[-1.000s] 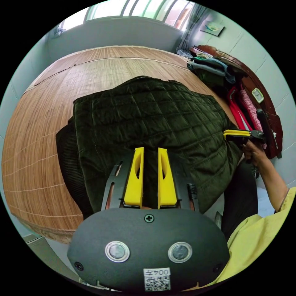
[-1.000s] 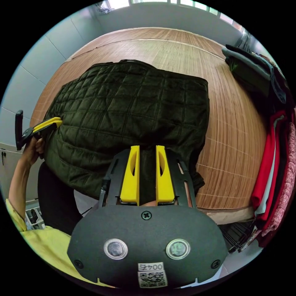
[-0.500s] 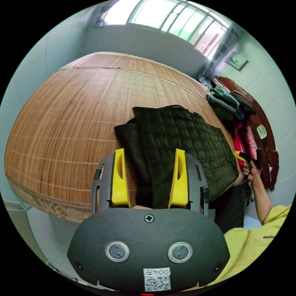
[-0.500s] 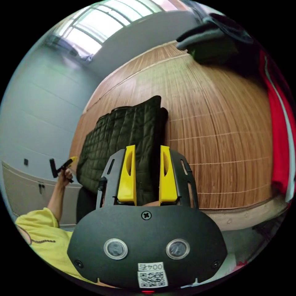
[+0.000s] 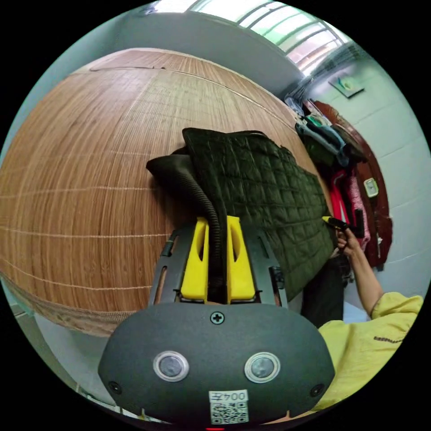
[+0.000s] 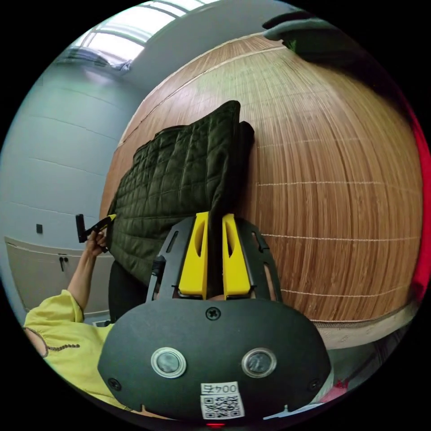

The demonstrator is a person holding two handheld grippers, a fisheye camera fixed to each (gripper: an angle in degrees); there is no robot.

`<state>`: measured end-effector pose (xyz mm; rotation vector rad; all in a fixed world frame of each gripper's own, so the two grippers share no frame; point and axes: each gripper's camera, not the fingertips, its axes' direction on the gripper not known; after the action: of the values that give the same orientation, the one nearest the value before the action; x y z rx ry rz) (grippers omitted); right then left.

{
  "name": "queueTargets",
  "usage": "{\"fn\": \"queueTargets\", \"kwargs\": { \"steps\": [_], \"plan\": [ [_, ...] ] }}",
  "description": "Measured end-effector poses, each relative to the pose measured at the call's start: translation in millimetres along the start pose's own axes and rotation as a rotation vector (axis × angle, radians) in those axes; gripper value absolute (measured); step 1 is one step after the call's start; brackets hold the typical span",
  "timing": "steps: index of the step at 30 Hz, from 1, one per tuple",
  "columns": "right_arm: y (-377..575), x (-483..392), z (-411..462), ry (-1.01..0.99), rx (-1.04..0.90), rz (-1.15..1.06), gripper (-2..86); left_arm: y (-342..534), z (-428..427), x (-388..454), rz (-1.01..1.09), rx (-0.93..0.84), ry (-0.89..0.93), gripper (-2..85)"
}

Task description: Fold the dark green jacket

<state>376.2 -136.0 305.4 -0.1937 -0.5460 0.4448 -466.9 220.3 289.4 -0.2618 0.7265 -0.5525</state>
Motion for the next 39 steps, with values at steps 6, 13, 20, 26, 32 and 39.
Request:
{"fn": "queueTargets", "kwargs": {
  "steps": [6, 13, 20, 26, 32, 39],
  "plan": [
    [-42.1, -11.3, 22.3, 0.07, 0.011, 0.013, 5.7, -45.1, 8.5, 34.8, 0.055, 0.045, -0.15, 5.4],
    [-39.4, -69.2, -2.5, 0.235, -0.069, -0.183, 9.3, -22.4, -23.6, 52.9, 0.049, 0.092, -0.186, 7.0],
    [-43.0, -124.9, 95.5, 0.376, -0.365, -0.385, 11.2, 43.4, -25.3, 187.3, 0.306, 0.135, -0.078, 5.0],
    [-72.9, -139.1, 157.6, 0.474, -0.557, -0.383, 11.2, 46.4, 41.8, 312.8, 0.581, 0.017, -0.1, 5.0],
    [-92.0, -154.0, 198.9, 0.549, -0.621, -0.411, 11.2, 58.4, 106.9, 338.9, 0.607, -0.068, -0.254, 4.9],
    [-112.0, -167.8, 238.6, 0.613, -0.675, -0.427, 11.1, 46.4, 91.3, 308.0, 0.45, -0.101, -0.084, 4.4]
  ]
}}
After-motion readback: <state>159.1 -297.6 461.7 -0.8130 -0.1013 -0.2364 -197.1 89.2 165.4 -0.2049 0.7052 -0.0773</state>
